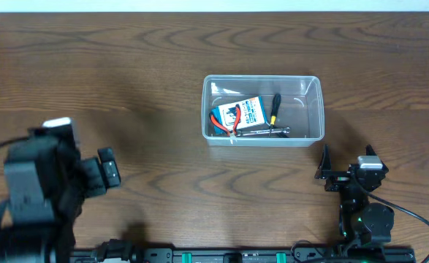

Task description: Pack container

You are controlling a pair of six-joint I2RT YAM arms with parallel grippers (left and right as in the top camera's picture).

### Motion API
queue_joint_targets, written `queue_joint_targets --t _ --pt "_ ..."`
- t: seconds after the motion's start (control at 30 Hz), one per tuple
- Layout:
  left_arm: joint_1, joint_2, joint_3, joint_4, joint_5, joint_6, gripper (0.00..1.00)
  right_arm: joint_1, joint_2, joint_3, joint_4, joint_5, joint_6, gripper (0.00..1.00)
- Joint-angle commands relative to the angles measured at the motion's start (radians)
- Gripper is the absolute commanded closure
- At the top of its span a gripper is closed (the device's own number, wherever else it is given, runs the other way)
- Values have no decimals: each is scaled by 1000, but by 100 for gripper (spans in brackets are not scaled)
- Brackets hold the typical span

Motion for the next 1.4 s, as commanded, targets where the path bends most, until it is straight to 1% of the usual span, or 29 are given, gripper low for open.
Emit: queue_joint_targets --t 0.0,0.1,0.3,0.43,0.53,0.77,1.0,1.13,1.3,1.37 --pt "-5 -101 -106 99 7 0 2 -1 -6 -2 -5 0 2 1" --pt "-5 -224 -231 291 7 -53 2 -1 -6 -2 -5 0 2 1" --pt "-28 -439 -506 636 7 -225 2 -1 -6 -2 -5 0 2 1" --pt "-54 -525 -663 767 7 -312 2 -1 -6 -2 -5 0 2 1" --pt "-56 -563 -756 814 6 -367 2 -1 -6 -2 -5 0 2 1" --pt "-56 -618 -896 854 6 -366 2 -1 -6 -2 -5 0 2 1" --pt "-56 -658 -1007 962 6 -341 2 -1 -6 -2 -5 0 2 1" --pt "-56 -698 -1056 996 5 -234 2 -1 -6 -2 -5 0 2 1" --pt "-56 -757 -1104 997 5 -45 2 -1 -6 -2 -5 0 2 1" --pt "-56 -781 -1131 998 5 1 2 -1 -6 -2 -5 0 2 1"
